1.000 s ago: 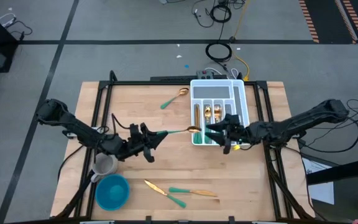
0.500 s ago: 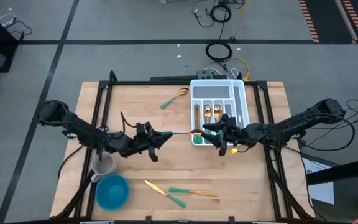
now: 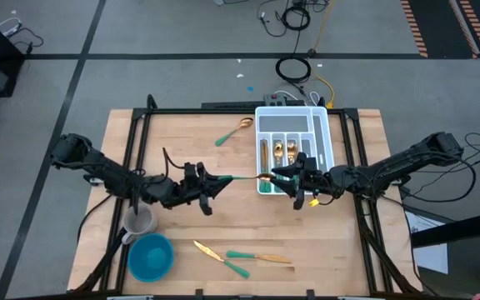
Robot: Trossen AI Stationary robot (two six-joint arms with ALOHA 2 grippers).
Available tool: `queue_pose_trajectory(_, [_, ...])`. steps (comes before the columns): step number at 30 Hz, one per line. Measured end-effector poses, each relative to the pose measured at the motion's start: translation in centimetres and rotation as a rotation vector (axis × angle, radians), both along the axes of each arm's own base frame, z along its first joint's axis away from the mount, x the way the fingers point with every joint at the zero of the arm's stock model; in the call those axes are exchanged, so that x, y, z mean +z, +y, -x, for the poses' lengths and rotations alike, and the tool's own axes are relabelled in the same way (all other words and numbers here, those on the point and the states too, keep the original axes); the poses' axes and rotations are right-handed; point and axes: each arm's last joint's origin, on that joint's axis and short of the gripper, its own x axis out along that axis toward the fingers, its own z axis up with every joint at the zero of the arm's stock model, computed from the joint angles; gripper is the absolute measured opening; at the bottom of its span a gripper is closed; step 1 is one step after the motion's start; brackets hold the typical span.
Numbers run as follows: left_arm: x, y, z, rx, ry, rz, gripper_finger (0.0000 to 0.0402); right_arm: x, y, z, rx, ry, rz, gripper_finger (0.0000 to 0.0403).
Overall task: Sort silverware
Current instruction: Put the bottom green spoon into the white cutlery tray
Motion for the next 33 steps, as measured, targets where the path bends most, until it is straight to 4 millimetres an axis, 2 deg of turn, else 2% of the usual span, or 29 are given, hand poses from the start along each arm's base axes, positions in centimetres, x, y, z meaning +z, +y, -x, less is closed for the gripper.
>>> queue_pose_trajectory(6, [0.0,0.3,-0.1,0.004,0.0,0.0,0.0008,0.0,-0.4,-0.1,-0.013,0.002,0.01,0.0137])
queue_pose_trajectory(8, [0.0,0.3,-0.1,0.004,0.001,-0.002,0.0008,0.0,-0.5,-0.1,-0.014,0.005,0.028,0.0107])
queue_pose_trajectory(12, [0.0,0.5,-0.2,0.007,0.005,-0.005,0.0008,0.0,-0.4,-0.1,-0.01,0.01,0.056,0.002])
queue_pose_trajectory(13, [0.0,0.5,-0.2,0.009,0.005,-0.008,0.0008,0.0,-0.4,-0.1,-0.011,0.009,0.059,0.0013])
queue_pose_trajectory(20, [0.0,0.6,-0.2,0.011,0.0,-0.005,0.0013,0.3,-0.4,-0.1,-0.005,-0.015,0.059,0.0003])
queue_pose_trajectory(26, [-0.1,0.5,-0.2,-0.003,0.007,0.016,0.0083,0.8,-0.4,-0.1,-0.002,-0.036,0.021,0.0])
queue_pose_trajectory(30, [-0.8,0.5,-0.3,-0.012,0.059,0.072,0.0122,2.8,-0.4,-0.4,-0.001,0.036,0.048,0.0])
queue_pose_trajectory(33, [-1.2,0.5,-0.3,-0.014,0.091,0.105,0.0144,5.3,-0.5,-0.8,-0.002,0.164,0.093,0.0])
